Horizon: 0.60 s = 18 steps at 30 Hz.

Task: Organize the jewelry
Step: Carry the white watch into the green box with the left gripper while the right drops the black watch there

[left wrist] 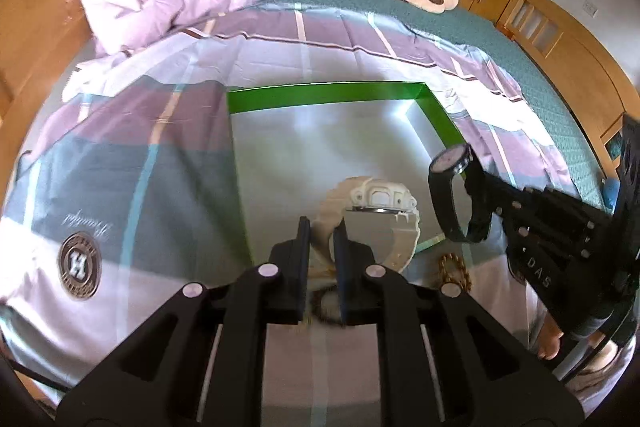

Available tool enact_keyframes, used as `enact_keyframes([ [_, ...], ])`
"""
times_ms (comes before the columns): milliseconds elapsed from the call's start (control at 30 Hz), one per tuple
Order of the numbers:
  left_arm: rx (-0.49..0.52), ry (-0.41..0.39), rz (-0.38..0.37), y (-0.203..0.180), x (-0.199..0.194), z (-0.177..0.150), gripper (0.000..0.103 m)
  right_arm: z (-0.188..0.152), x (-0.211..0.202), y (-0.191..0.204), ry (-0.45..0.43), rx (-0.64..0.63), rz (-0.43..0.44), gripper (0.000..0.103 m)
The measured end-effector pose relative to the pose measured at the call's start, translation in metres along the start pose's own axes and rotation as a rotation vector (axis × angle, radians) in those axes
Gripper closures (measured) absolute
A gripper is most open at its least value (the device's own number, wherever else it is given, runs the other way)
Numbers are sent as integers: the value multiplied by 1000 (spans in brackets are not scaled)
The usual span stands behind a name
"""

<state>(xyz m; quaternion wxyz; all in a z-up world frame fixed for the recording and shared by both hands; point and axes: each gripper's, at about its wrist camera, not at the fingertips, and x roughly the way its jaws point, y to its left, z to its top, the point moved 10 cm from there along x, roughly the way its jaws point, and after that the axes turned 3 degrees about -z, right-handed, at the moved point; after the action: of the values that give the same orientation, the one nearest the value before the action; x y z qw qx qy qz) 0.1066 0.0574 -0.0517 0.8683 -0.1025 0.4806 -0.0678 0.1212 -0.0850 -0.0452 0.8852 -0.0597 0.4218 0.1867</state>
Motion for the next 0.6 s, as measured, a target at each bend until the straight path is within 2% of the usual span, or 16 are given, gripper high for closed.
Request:
enact_keyframes([
  [100,-15,41,18,10,32,5,91,-5,31,-6,54,46,6,97],
  [200,-18,68,47,16,57,1,91,-7,46,-5,65,43,12,96],
  [267,-37,87,49,20,66,-5,86,-11,49,-7,82,43,6,90],
  [300,-53,91,44,21,67,-7,82,-13,47,-9,86,52,7,83],
  [333,-61,85,37,21,65,-8,77,-13,40,-10,81,63,21,73],
  [400,-59,58,17,16,51,-9,72,-13,22,-11,55,67,32,60],
  [500,-36,36,-39,2,24,-18,65,-21,-4,-11,47,36,19,60],
  [600,16,59,-26,-6,10,-43,61,-37,-12,-12,79,12,25,60],
])
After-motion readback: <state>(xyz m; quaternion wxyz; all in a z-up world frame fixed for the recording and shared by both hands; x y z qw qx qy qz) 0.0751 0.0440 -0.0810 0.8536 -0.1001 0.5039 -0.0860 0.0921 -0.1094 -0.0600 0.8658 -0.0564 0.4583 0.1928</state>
